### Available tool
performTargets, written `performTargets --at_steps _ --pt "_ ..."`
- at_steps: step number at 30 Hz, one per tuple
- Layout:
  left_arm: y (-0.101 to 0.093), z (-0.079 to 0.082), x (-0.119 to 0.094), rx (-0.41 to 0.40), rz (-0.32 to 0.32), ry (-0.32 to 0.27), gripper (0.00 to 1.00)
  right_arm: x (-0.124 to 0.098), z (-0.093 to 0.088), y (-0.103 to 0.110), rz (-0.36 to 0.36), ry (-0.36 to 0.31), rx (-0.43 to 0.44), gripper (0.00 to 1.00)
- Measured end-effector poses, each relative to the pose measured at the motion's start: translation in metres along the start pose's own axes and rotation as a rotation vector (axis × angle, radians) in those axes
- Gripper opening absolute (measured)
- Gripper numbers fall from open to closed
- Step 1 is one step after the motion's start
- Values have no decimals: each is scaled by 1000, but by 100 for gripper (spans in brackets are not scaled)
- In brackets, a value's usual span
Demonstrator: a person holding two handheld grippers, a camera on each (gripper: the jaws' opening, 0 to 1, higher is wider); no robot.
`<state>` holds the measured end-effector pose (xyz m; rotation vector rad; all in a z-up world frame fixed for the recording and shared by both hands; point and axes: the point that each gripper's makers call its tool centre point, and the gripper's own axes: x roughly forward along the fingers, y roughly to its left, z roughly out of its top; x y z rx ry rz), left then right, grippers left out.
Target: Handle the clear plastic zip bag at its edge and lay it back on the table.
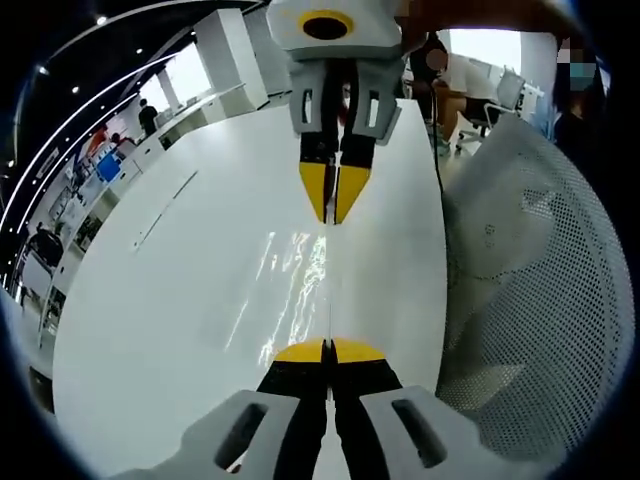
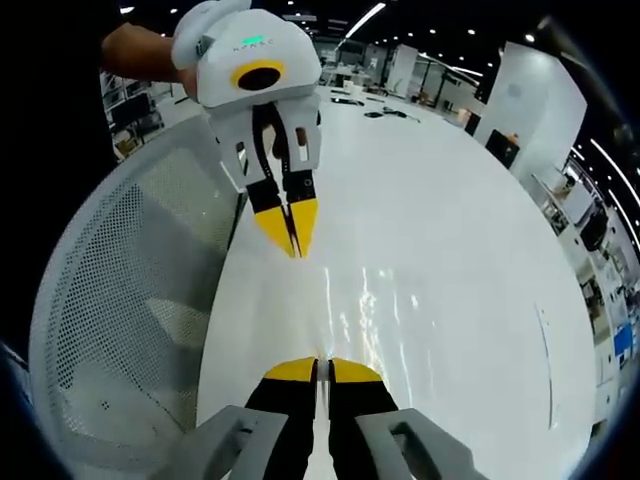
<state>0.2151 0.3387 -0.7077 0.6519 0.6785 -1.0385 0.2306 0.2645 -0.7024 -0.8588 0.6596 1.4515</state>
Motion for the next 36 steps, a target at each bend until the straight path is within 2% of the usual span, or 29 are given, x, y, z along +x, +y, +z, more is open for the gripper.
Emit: performTargets --at_steps 15,26,30,32,36 --pt "1 -3 1 3 -2 6 0 -5 -14 0 -4 35 -8 0" --pt "3 -5 0 -7 4 11 0 -6 -17 -1 -4 49 -19 0" --pt "3 -8 0 -13 7 26 0 -7 -28 -4 -7 91 -25 0" --pt "3 -8 0 -18 4 18 0 -8 -26 -2 -2 74 -13 0" --pt "2 -7 0 -16 3 20 0 -8 -27 -1 -3 82 -18 0"
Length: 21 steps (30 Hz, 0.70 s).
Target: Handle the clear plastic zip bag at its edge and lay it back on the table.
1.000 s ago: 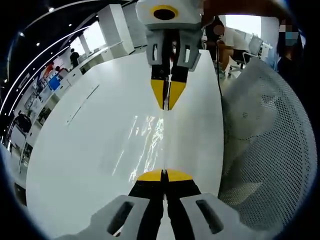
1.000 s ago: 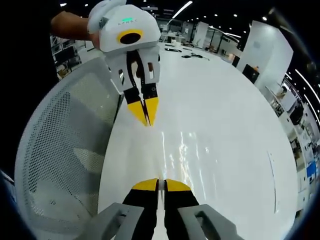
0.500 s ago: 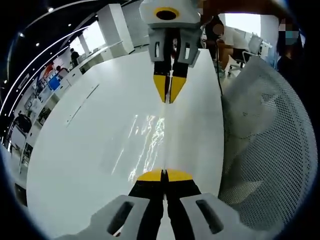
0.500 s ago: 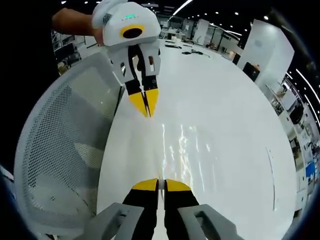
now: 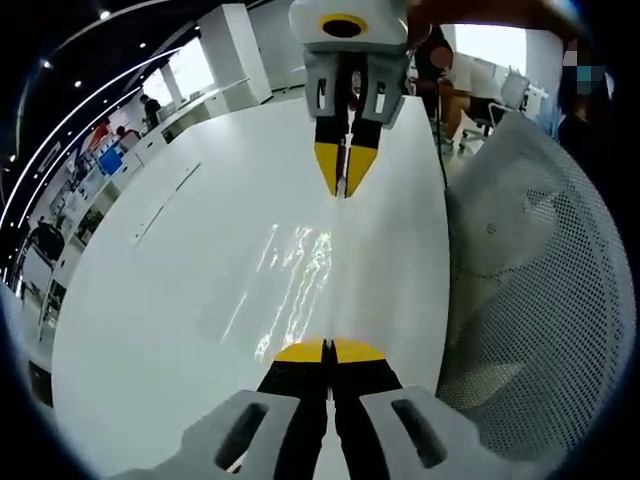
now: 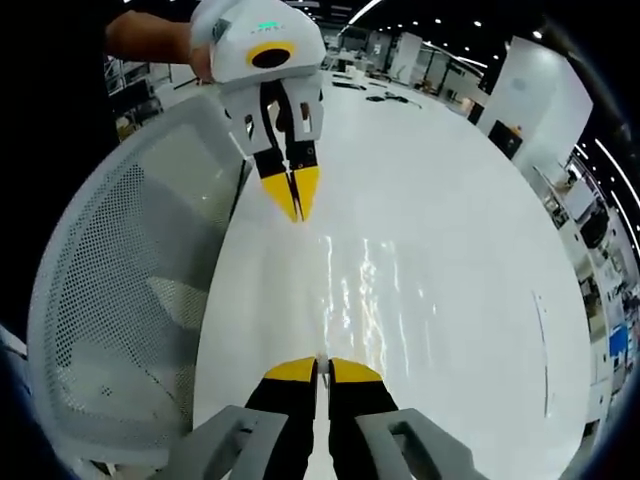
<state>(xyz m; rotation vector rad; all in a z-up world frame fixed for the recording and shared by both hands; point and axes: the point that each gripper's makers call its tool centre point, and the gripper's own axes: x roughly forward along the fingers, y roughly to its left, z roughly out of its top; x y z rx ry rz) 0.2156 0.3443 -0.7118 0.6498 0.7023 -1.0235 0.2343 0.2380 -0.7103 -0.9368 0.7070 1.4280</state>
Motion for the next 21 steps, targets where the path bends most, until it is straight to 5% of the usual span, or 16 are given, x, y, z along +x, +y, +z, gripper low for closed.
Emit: performTargets --at_steps 21 --pt "-4 -3 3 53 3 10 0 5 -7 10 13 12 21 0"
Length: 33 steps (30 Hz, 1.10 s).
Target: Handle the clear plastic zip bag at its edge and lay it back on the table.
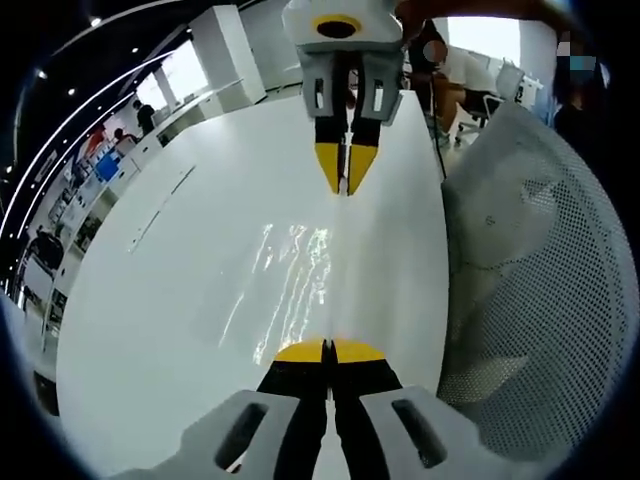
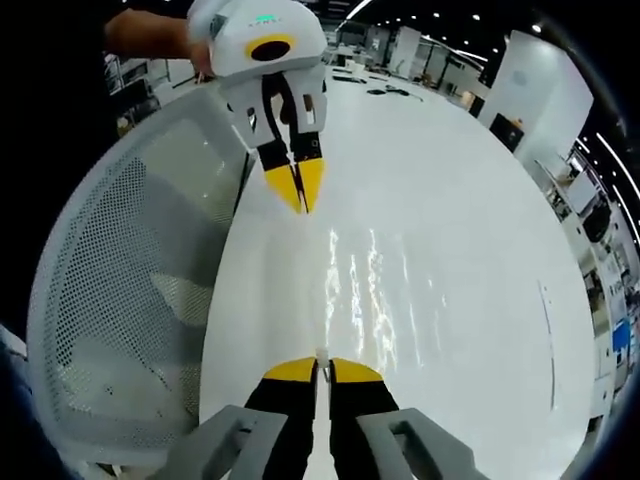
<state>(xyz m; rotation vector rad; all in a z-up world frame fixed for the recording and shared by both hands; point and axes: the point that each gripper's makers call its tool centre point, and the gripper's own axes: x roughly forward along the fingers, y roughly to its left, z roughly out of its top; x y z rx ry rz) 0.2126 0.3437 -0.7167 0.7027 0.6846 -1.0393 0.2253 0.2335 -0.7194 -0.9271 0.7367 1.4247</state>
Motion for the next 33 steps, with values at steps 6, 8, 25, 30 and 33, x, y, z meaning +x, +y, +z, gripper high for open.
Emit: performTargets --at_steps 6,8,25,30,33 --pt "2 -1 0 48 17 -12 0 7 2 8 13 -20 17 6" --pt "5 -1 1 65 31 -9 0 8 3 9 13 -21 14 6" --pt "5 3 1 111 35 -11 0 -5 40 0 -15 -142 48 7" --pt "4 2 0 132 39 -8 0 -7 46 -6 -26 -174 58 7" --pt "4 2 0 134 37 -6 0 -7 50 -6 -26 -177 57 7"
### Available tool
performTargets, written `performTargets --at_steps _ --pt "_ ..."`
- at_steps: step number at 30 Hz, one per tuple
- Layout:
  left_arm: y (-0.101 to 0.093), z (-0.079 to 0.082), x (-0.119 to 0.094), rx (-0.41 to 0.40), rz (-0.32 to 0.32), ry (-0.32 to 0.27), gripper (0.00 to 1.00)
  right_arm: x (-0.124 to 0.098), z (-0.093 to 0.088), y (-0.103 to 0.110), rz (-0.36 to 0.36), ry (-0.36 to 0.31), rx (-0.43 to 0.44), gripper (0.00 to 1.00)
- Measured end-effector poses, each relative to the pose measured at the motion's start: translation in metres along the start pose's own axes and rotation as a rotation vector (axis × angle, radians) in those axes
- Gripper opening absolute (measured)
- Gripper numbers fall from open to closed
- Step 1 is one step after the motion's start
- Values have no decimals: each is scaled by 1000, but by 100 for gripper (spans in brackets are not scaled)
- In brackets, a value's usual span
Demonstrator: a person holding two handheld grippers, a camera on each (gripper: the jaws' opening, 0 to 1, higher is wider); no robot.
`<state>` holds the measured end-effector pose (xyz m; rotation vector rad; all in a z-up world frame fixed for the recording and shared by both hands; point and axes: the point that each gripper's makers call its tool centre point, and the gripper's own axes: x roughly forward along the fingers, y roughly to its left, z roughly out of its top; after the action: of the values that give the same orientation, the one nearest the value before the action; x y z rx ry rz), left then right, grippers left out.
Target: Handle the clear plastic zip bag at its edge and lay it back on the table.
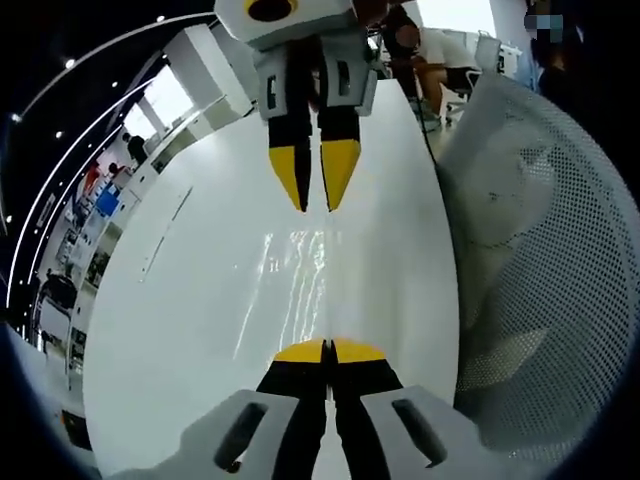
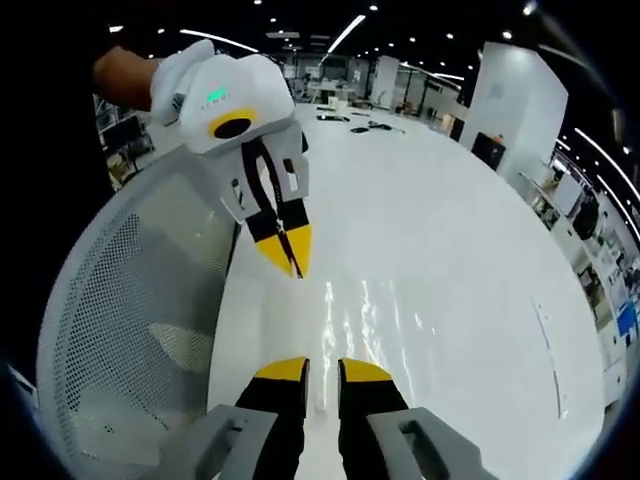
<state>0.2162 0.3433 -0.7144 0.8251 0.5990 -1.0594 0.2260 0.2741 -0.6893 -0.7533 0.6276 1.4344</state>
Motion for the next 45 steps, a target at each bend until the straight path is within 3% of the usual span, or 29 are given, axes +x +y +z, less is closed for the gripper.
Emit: performTargets --at_steps 10,35,45 --pt "0 4 0 13 0 -28 0 11 -4 6 31 32 -14 7" --pt "-7 9 0 0 -28 -75 0 30 -22 27 88 76 121 0" --pt "-5 20 -8 31 -18 -109 13 32 -14 25 65 106 141 0"
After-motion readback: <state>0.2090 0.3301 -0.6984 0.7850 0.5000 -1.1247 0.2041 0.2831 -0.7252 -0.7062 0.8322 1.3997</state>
